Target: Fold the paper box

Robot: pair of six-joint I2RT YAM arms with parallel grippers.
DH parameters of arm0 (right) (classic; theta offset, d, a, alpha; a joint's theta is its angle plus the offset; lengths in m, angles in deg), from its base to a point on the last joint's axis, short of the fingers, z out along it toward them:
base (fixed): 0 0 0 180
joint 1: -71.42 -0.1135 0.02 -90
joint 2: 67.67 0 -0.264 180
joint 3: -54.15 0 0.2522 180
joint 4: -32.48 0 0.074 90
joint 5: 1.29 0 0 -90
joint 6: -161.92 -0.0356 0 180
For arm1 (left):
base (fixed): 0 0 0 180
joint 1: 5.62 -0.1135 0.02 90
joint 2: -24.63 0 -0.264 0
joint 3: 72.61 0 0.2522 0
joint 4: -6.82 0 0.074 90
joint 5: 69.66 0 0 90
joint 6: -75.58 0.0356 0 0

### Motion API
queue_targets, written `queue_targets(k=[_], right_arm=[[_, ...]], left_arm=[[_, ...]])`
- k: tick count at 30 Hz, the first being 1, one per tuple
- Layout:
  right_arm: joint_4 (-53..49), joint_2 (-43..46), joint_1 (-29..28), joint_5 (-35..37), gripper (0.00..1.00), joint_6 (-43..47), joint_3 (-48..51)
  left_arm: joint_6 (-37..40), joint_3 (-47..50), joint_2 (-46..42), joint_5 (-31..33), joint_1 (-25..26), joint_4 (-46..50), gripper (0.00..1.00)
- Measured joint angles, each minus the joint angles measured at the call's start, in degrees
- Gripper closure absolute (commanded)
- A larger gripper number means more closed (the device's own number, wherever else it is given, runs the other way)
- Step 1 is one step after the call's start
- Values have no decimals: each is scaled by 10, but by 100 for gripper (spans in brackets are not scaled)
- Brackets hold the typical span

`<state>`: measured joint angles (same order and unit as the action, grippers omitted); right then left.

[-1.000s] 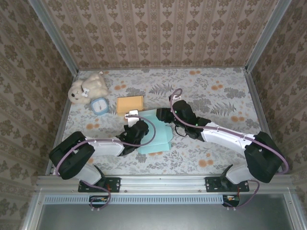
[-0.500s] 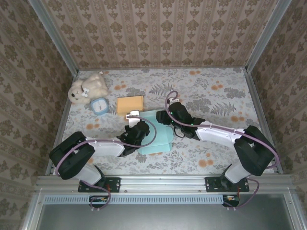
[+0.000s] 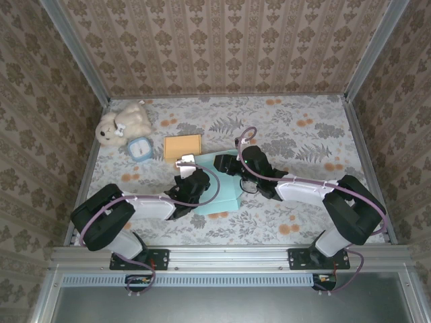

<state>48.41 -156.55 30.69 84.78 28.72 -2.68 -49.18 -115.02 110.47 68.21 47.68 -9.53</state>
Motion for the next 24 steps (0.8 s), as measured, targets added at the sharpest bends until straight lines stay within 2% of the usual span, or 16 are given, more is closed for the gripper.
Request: queue_targets(k=[4, 9, 14, 24], right_arm=[[52, 0, 0, -18, 44, -17, 27], [61, 2, 0, -26, 44, -20, 34], [30, 27, 0, -12, 44, 0, 45], [-50, 80, 0, 54, 41, 103, 64]], left_arm=[[0, 0, 5, 2, 4, -8, 100], [0, 0, 18, 2, 4, -17, 100], [0, -4, 18, 1, 7, -21, 100], [0, -7, 18, -3, 7, -3, 100]])
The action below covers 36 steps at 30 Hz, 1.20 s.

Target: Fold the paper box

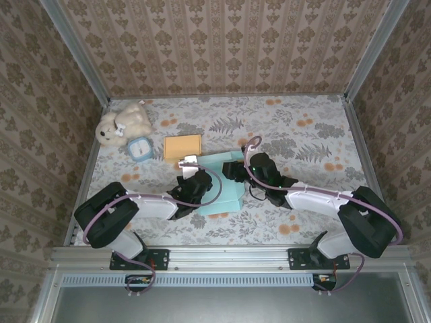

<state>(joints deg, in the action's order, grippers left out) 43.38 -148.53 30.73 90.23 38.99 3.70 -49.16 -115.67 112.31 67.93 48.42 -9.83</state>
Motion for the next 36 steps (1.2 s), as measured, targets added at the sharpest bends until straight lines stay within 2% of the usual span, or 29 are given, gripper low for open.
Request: queue_targets(k=[20, 29, 36], right_arm=[[26, -81, 77, 2, 41, 29, 28], [60, -132, 83, -5, 42, 43, 28], [114, -144, 83, -45, 44, 56, 28]], left_arm=[[0, 0, 0, -12, 0, 13, 100], [0, 0, 0, -18, 0, 13, 100], [0, 0, 0, -24, 0, 13, 100]])
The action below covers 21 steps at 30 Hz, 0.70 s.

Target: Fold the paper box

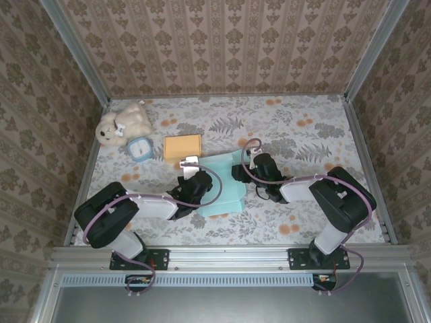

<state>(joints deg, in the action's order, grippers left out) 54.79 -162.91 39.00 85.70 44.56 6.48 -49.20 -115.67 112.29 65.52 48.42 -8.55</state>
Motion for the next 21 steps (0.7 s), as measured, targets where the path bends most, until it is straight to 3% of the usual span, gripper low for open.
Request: queue_targets(k=[9, 21], right_arm=[[19, -16, -28, -35, 45, 0, -9], [60, -97, -71, -5, 45, -30, -37]], left_arm=[[0, 0, 0, -2, 0, 0, 100], [0, 0, 0, -1, 0, 5, 100]])
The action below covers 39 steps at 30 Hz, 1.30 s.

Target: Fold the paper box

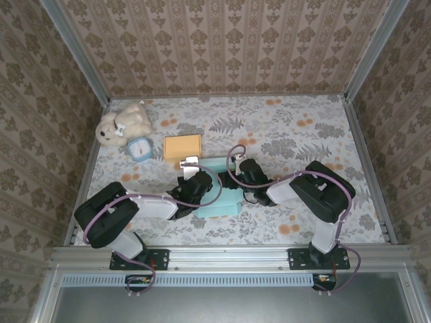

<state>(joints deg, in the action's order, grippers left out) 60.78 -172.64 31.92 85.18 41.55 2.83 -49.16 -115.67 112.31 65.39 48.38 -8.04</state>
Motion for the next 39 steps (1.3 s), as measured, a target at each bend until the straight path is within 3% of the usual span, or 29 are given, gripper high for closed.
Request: queue_targets(k=[8, 19, 26, 34, 39], right_arm=[[-15, 31, -4, 14, 45, -9, 9], [-146, 224, -44, 63, 44, 9, 36], [-235, 346, -46, 90, 44, 20, 59], [-364, 515, -46, 160, 43, 44, 71], [-429, 555, -35, 204, 43, 54, 69]], left_arm=[[0, 0, 0, 1, -1, 0, 100], [-3, 13, -48, 8, -3, 8, 100], [-9, 14, -55, 10, -17, 63, 100], [-26, 14, -94, -27, -38, 110, 100], [-32, 14, -133, -52, -40, 139, 100]])
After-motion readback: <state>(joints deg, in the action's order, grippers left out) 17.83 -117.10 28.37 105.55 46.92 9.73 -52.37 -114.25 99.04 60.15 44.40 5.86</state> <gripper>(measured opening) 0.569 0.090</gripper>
